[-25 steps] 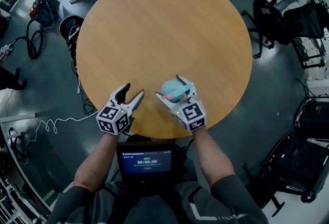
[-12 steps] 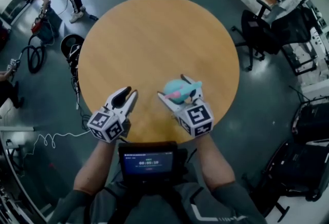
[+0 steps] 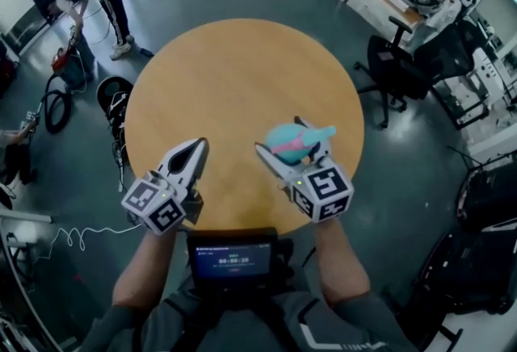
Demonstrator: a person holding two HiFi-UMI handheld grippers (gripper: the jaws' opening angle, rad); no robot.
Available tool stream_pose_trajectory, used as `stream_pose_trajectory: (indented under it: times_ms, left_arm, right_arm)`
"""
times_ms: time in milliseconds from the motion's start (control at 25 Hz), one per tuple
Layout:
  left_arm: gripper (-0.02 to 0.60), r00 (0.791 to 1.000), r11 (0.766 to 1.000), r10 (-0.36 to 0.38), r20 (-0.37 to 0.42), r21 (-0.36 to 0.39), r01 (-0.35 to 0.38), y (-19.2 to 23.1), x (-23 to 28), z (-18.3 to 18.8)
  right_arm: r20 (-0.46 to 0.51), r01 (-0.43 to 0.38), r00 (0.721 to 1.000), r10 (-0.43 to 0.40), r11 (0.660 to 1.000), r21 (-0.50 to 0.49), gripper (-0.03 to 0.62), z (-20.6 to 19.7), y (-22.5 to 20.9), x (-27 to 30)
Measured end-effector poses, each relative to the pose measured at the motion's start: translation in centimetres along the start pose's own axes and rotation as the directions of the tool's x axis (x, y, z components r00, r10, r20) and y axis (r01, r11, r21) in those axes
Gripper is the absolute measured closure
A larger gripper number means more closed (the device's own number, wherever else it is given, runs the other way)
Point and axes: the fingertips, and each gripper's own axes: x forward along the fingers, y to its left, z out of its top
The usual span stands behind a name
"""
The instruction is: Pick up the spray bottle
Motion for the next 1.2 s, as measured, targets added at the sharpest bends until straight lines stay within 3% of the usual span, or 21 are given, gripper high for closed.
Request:
stream_pose_trajectory:
  times_ms: [400,560,760,880,1040,1200]
  left_arm:
    - [0.586,0.998,0.994,0.046,-0.045,0.101,-0.041,-0.7,-0.3,2.6]
    - [0.586,0.998,0.995,0.036,-0.053,0.098,-0.030,-0.9,-0.1,3.2]
    - [0.586,0.998,0.994,-0.027,-0.058,0.104,0.033,-3.2,0.1,4.2]
    - [0.586,0.996,0.990,-0.056,-0.063,0.128,0.063,-4.0,0.6,4.6]
    - [0.586,0.996,0.986,-0.068,-0.062,0.147,0.076,-4.0,1.5,4.6]
    - [0.586,0.990,0.981,-0.118,-0.079,0.143,0.128,-5.2,2.8,4.1]
  right_arm:
    - [0.038,0.001,0.999,-0.001,1.000,-0.006,0.152,3.1,0.8,-1.3]
    - [0.028,-0.008,1.000,0.008,1.000,-0.011,0.152,3.8,1.3,-1.8]
    - [0.000,0.022,1.000,-0.022,0.999,-0.045,0.152,4.4,1.3,-3.1]
    - [0.017,0.022,1.000,-0.021,1.000,-0.008,0.152,5.8,1.1,-4.1]
    - [-0.014,0.067,0.998,-0.068,0.993,-0.101,0.152,7.3,0.9,-5.6]
    - [-0.014,0.089,0.996,-0.091,0.992,-0.094,0.152,7.3,1.4,-6.7]
